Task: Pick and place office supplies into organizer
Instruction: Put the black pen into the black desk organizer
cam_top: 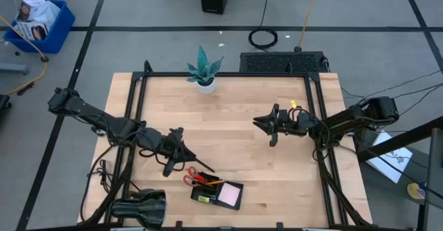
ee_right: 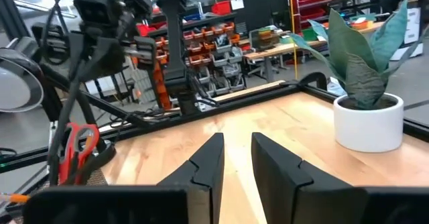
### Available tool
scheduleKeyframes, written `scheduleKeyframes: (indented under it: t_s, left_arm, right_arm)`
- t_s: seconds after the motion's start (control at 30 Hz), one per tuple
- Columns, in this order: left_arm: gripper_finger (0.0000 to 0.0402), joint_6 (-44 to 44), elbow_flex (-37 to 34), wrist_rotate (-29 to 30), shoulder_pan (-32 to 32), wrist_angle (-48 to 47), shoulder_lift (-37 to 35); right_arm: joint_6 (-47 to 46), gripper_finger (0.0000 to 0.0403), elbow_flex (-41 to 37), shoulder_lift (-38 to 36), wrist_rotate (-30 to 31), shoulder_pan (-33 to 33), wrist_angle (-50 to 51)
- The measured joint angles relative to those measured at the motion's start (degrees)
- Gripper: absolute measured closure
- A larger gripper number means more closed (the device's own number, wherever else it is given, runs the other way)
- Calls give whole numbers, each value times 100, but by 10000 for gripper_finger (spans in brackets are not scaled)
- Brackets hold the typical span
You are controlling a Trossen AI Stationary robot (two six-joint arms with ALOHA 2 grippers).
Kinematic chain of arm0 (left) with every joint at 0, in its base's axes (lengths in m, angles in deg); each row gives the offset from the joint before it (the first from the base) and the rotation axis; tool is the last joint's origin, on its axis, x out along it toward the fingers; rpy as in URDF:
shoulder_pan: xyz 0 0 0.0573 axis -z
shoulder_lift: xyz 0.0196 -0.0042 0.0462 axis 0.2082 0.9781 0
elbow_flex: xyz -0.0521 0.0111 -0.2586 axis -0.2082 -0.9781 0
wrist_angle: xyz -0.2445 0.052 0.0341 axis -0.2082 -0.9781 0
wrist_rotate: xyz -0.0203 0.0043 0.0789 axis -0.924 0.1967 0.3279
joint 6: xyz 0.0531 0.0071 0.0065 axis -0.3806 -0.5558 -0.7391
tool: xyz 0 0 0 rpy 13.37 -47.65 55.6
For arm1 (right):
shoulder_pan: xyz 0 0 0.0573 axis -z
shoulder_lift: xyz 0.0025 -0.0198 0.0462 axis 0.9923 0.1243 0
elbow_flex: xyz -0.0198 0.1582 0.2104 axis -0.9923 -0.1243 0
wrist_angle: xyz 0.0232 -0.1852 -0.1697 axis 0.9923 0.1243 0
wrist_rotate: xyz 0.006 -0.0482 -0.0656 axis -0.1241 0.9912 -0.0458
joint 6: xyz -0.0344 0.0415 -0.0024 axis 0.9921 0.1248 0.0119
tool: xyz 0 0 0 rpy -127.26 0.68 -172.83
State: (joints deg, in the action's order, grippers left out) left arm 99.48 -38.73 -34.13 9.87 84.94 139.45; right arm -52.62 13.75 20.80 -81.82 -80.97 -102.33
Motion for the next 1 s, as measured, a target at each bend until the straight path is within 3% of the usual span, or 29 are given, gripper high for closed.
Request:
scheduleKeyframes:
  t_s: [0.4,1.0]
  left_arm:
    - [351,-296,309,-798,42,-565,254]
    - [343,-866,323,-948,22,-607,1272]
  right_arm:
    - [32,338,1,0,7,0,166]
    - [293,342,4,4,43,4,370]
